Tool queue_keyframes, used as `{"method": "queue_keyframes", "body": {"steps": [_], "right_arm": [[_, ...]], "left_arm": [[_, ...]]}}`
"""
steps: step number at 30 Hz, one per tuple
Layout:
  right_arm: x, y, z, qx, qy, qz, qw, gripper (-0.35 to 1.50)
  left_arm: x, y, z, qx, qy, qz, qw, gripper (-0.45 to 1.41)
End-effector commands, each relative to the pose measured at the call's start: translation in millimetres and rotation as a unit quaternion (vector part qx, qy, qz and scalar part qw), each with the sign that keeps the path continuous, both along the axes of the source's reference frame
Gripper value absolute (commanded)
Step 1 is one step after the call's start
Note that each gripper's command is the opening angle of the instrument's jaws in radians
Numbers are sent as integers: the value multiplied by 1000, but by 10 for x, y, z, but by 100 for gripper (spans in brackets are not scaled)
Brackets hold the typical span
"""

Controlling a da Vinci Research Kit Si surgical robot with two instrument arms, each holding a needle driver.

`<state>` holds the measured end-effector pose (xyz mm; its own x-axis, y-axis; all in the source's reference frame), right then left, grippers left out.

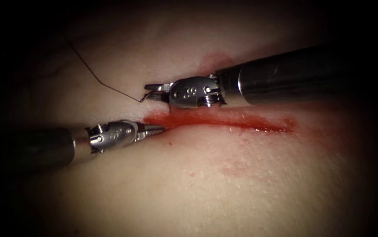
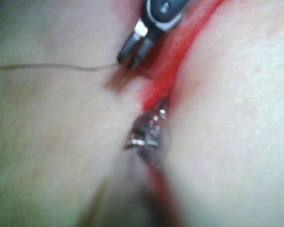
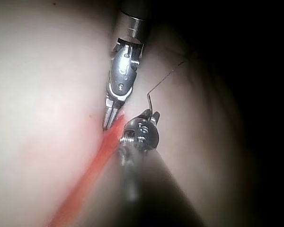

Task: Wound Closure
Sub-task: Pass the needle through the target point on the top of the incision.

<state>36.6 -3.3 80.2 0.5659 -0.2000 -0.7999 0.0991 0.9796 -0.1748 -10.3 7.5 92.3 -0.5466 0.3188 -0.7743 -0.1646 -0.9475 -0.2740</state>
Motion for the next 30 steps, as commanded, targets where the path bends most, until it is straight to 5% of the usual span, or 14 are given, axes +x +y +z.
{"method": "queue_keyframes", "body": {"steps": [1, 21, 30], "right_arm": [[5, -2, 5, 2, 0, -2, 1000, -35], [-6, 35, -6, 11, 7, 35, 999, -35], [2, 39, 6, 109, 17, 52, 993, -35]], "left_arm": [[-6, -3, 7, 1, -1, 0, 1000, -35], [-6, -4, 7, 1, 3, 0, 1000, -35], [-6, -5, 11, 1, 8, 4, 1000, -35]]}}
